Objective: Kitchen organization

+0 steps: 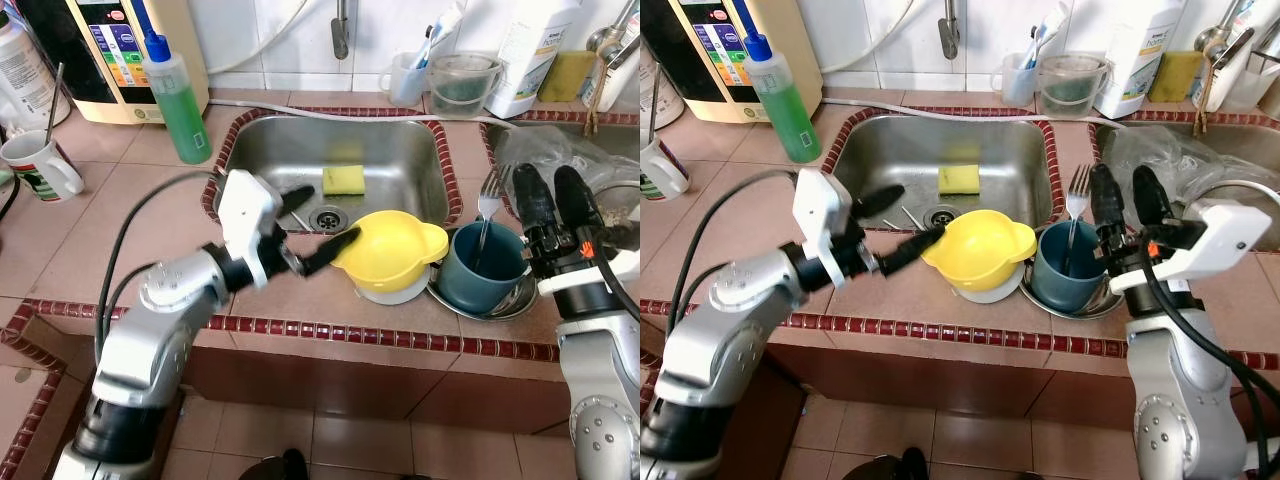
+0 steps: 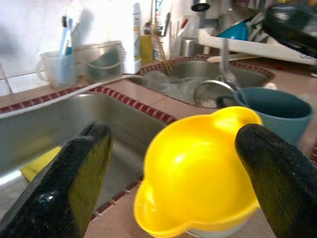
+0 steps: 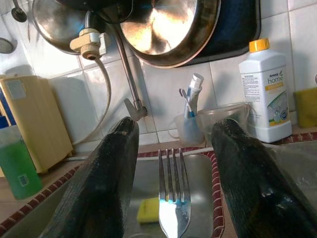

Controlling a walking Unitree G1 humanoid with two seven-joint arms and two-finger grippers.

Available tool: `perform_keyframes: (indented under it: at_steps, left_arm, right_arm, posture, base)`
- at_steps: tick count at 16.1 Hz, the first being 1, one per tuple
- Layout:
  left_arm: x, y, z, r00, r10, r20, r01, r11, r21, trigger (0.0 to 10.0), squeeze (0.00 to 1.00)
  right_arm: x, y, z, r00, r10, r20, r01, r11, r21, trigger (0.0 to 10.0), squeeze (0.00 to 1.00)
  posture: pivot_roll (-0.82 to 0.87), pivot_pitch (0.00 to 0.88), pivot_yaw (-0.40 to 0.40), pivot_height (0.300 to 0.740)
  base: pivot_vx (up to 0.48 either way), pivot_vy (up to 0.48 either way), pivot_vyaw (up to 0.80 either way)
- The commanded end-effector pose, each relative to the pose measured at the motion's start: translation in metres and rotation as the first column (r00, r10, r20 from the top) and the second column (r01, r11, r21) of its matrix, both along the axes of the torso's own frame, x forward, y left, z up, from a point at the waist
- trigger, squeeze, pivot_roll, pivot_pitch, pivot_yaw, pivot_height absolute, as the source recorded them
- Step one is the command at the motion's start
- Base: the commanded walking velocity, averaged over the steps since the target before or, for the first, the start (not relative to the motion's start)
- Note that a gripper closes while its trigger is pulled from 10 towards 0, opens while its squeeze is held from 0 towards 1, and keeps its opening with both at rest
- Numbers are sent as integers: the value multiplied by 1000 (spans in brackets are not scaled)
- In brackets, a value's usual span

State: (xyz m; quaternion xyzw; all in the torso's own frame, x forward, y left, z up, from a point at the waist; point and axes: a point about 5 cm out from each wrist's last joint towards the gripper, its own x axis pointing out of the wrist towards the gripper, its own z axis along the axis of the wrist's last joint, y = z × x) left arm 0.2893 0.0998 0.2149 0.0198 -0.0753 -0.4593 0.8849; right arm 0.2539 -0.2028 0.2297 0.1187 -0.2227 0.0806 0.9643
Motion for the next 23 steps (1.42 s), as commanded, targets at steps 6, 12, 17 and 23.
perform_keyframes:
  at_steps: [6, 12, 17, 23]
  left_arm:
    - [-21, -14, 7, 997, -76, 15, 76, 997, 5, 10000, 0]
    - [-28, -22, 9, 996, -91, 7, 91, 996, -7, 10000, 0]
    - [-29, -23, 12, 997, -81, 10, 81, 997, -15, 10000, 0]
    - [-28, -23, 16, 997, -70, 14, 71, 997, -28, 10000, 0]
  right_arm:
    - [16, -9, -13, 996, -17, -86, 18, 1000, 16, 10000, 0]
    - [41, -12, -21, 988, 15, -155, -14, 1000, 13, 10000, 0]
    - [52, -9, -25, 979, 98, -180, -98, 995, 9, 10000, 0]
    - [56, -8, -30, 962, 177, -208, -177, 984, 18, 10000, 0]
  posture:
    - [-119, 103, 51, 740]
    - [-114, 101, 37, 740]
    - [-108, 105, 31, 740]
    - [-106, 109, 24, 740]
  base:
    - [0, 0, 0]
    - [0, 0, 0]
    - [0, 0, 0]
    - [0, 0, 0]
